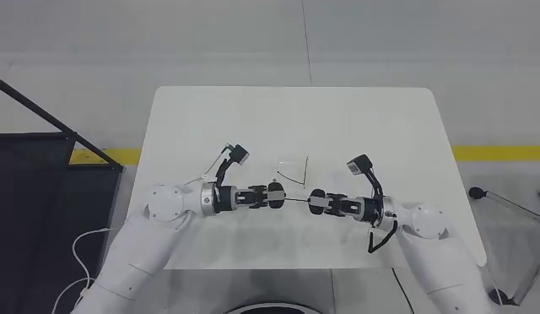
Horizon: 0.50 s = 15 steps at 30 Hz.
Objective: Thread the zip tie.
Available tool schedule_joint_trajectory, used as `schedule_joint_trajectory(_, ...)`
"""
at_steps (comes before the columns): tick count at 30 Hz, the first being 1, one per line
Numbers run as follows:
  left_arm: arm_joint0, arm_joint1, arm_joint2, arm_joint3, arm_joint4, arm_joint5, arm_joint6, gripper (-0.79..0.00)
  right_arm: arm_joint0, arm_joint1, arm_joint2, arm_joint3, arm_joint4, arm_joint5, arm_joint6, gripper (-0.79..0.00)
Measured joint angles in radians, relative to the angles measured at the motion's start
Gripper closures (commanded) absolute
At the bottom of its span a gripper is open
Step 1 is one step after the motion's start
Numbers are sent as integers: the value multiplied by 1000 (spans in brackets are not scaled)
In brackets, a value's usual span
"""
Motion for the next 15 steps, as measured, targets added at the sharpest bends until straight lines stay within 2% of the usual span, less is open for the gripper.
schedule_joint_trajectory(3,-2,1,3,2,0,-1,1,0,1,1,-3,0,0,-1,-1,0)
schedule_joint_trajectory(9,-4,2,6,5,-4,-3,4,0,3,4,-7,1,4,-4,-2,0)
schedule_joint_trajectory(10,-4,2,7,5,-5,-3,5,-89,3,4,-8,2,4,-4,-2,0)
schedule_joint_trajectory(11,-4,2,7,5,-8,-3,9,-345,3,4,-8,2,5,-5,-2,0)
schedule_joint_trajectory(12,-3,2,7,5,-14,-4,13,-776,3,5,-8,2,7,-6,-4,0)
schedule_joint_trajectory(15,2,1,2,5,-38,-11,38,-785,-4,6,-1,1,24,-18,-22,0)
